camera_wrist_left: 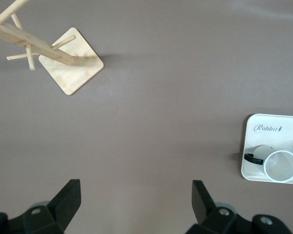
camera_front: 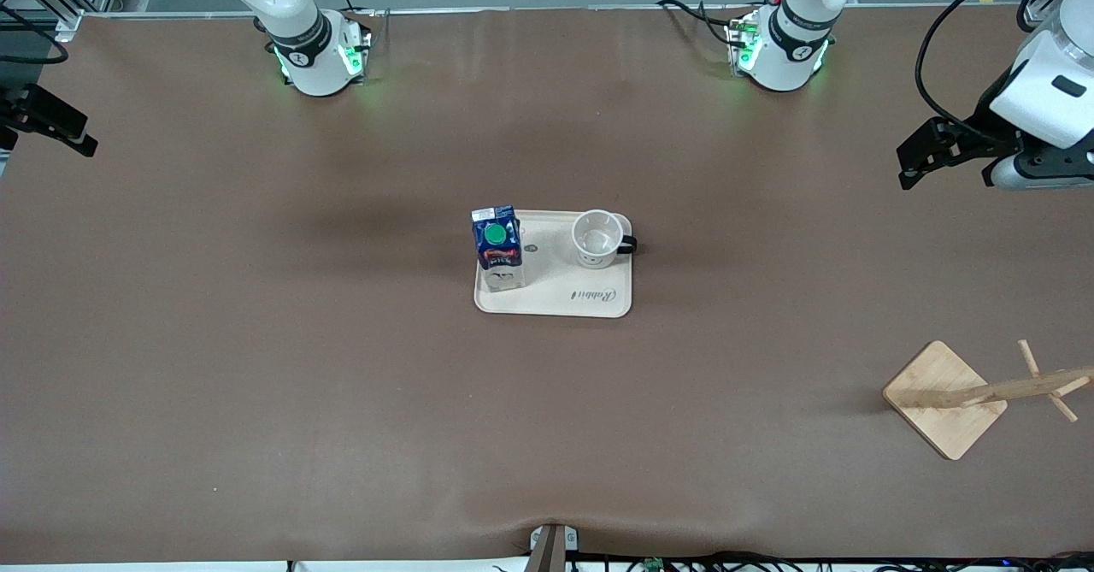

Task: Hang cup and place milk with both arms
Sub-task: 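Reach the left gripper down to the white mug's rim on the tray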

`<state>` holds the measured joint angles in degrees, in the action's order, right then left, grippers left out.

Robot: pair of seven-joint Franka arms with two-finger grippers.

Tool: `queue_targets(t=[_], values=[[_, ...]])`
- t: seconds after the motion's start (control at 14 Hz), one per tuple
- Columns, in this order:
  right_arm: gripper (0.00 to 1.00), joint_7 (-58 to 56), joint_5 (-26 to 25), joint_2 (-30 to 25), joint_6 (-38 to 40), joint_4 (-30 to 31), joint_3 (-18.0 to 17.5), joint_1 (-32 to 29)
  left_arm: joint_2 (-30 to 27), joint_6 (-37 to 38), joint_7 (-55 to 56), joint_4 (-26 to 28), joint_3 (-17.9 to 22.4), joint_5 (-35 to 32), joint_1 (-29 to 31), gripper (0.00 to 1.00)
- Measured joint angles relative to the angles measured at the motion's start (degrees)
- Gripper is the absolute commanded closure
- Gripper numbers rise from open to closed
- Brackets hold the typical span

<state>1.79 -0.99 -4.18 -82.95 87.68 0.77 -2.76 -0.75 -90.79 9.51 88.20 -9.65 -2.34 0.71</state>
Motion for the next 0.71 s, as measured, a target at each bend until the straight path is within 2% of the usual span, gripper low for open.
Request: queue_targets(t=[0.5,0.71], values=[[0.00,0.00,0.00,0.00,-0.02,0.00,0.01,0.00,1.70,0.25,0.05,0.51,-0.58,0.05,-0.70,0.00],[0.00,0.00,0.00,0.00,-0.08,0.00,0.01,0.00,3.22,-4.17,6.16,4.40,-2.23,0.44,-1.82,0.00]])
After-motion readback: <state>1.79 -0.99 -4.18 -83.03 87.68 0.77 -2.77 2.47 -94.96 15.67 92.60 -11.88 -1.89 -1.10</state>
